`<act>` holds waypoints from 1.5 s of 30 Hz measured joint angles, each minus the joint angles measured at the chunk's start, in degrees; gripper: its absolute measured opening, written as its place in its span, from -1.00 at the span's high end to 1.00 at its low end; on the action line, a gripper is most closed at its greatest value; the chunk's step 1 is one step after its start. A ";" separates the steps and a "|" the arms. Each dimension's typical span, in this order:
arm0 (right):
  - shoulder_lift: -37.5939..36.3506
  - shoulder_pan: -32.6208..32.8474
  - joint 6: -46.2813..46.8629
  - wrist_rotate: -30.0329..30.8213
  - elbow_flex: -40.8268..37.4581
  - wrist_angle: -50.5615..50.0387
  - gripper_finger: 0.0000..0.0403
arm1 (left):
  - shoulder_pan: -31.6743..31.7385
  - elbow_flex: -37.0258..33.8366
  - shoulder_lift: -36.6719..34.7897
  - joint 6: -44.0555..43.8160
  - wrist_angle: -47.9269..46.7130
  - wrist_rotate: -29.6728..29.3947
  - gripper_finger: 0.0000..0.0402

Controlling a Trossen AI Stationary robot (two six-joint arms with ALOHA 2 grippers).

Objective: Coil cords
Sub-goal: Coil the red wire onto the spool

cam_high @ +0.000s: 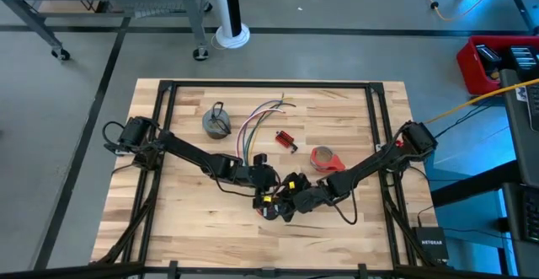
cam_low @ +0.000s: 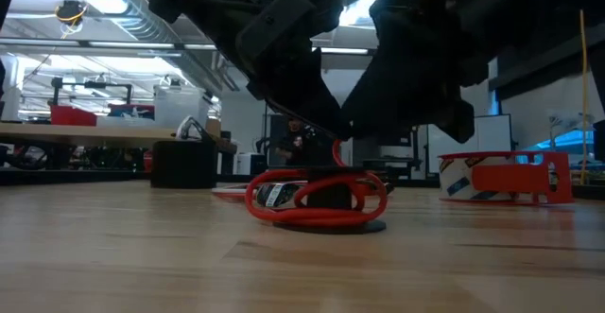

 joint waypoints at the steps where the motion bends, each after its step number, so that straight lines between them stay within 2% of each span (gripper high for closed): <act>1: 0.00 0.30 0.07 -0.27 -0.03 0.36 0.47 | 0.00 0.00 0.00 0.01 0.03 -0.15 1.00; 9: 0.04 3.52 0.24 0.09 -0.02 3.51 0.47 | 0.21 0.00 0.00 0.02 0.28 -0.80 1.00; 20: 4.16 3.46 4.70 1.37 1.61 3.17 0.47 | 0.35 0.02 0.00 0.02 0.45 -0.80 1.00; 31: 7.04 3.46 4.57 2.85 9.90 -10.92 0.47 | 0.46 0.02 0.00 0.22 0.38 -0.80 1.00; 45: 7.87 3.46 6.56 3.45 10.23 -12.67 0.47 | 0.48 0.02 0.00 0.24 0.36 -0.80 0.99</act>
